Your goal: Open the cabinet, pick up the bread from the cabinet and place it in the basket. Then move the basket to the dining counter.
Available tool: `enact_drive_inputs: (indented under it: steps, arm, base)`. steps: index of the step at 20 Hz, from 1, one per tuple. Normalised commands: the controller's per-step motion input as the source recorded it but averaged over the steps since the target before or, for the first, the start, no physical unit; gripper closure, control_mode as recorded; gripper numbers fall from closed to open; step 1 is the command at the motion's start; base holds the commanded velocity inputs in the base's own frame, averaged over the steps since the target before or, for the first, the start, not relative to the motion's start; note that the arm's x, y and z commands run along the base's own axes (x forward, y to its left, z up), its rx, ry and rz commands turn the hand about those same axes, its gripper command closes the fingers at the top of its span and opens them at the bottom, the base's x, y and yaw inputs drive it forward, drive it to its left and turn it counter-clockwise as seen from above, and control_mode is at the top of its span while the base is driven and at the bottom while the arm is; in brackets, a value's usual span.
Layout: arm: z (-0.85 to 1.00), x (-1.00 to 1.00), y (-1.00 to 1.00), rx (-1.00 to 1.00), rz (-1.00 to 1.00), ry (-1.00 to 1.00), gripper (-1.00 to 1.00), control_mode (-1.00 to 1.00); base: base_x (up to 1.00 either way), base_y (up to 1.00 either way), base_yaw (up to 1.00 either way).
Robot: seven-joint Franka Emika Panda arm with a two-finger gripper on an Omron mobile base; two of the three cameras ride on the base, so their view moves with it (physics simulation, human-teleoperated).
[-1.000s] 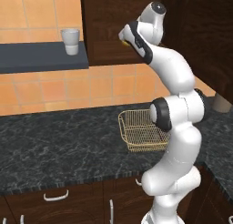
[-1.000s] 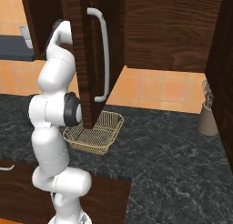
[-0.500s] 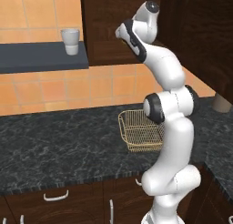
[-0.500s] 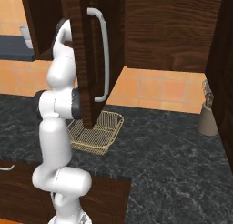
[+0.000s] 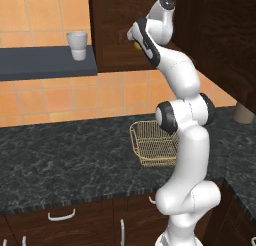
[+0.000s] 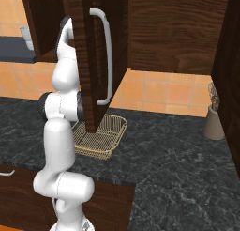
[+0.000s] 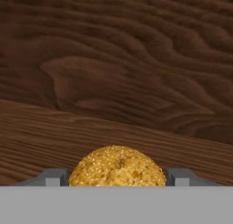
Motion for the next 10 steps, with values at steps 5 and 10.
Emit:
enact_drive_inputs:
  steps: [5, 10]
  arm:
    - [-0.39, -0.06, 0.00, 0.00, 0.00, 0.00, 1.00, -1.00]
    - [-0.08, -0.53, 0.02, 0.00, 0.00, -0.02, 1.00, -1.00]
  base:
    - [0.00, 0.00, 0.00]
    - [0.00, 0.00, 0.00]
